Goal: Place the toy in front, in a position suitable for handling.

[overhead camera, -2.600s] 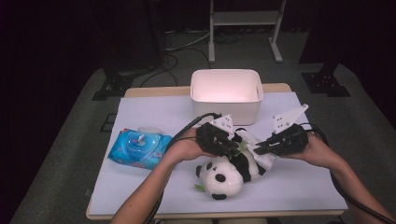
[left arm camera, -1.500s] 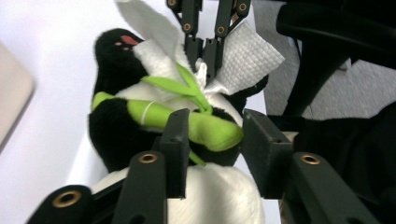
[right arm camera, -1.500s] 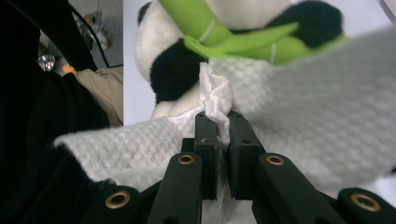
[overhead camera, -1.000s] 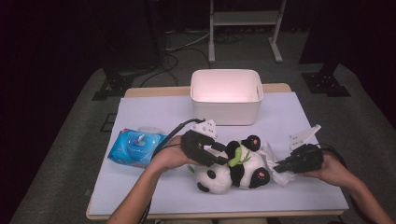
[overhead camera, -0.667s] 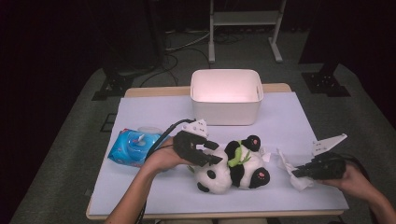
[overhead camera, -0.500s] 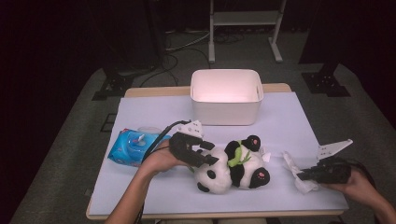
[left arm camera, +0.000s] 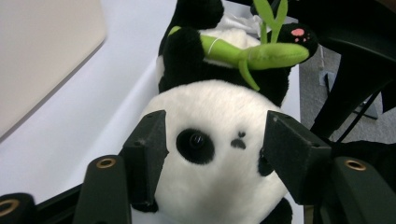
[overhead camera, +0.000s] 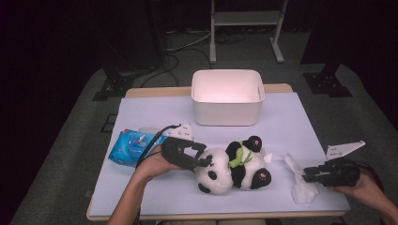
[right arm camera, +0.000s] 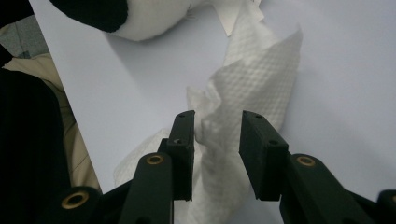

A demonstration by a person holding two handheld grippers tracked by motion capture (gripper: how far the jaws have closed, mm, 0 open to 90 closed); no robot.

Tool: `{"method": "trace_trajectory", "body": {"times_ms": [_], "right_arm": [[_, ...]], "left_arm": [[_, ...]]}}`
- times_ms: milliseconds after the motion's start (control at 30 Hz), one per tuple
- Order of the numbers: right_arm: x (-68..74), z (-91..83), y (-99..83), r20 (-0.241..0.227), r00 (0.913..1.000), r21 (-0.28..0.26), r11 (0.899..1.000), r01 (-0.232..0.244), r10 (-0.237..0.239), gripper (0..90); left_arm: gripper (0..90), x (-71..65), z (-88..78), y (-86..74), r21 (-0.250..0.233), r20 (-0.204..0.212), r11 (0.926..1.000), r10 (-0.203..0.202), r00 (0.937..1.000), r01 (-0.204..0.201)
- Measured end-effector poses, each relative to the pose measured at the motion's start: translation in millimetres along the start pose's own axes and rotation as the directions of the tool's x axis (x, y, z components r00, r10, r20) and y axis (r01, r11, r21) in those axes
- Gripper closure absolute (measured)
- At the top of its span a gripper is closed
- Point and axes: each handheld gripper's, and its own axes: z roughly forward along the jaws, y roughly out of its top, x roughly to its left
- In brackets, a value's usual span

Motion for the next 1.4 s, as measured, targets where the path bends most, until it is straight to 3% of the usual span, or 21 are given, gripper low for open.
{"method": "trace_trajectory", "body": {"times_ms": [233,633,900,1067,1400], "right_arm": [[2.4,-4.3,14.2,-0.005,0.9995,-0.021,0.999,0.030,-0.030,60.7],[5.4,-2.1,60.4,-0.036,0.9937,-0.059,0.993,0.104,-0.106,52.8],[7.5,5.5,92.3,-0.057,0.9872,-0.060,0.988,0.145,-0.149,48.8],[7.7,7.0,110.9,-0.069,0.9820,-0.083,0.982,0.170,-0.175,46.7],[7.4,21.3,150.4,-0.087,0.9719,-0.057,0.975,0.214,-0.219,43.3]], "left_arm": [[36.8,0.0,-3.8,-10.0,-0.013,-0.020,0.9998,-0.018,0.9996,0.018],[30.3,3.6,-6.3,-22.7,-0.021,-0.044,0.9989,-0.043,0.9981,0.042],[26.6,4.4,-7.0,-28.5,0.000,-0.064,0.9996,-0.030,0.9975,0.030],[25.3,6.9,-8.7,-33.1,-0.016,-0.060,0.9990,-0.042,0.9973,0.041],[20.1,8.0,-12.4,-46.2,-0.022,-0.087,0.9983,-0.055,0.9947,0.053]]}}
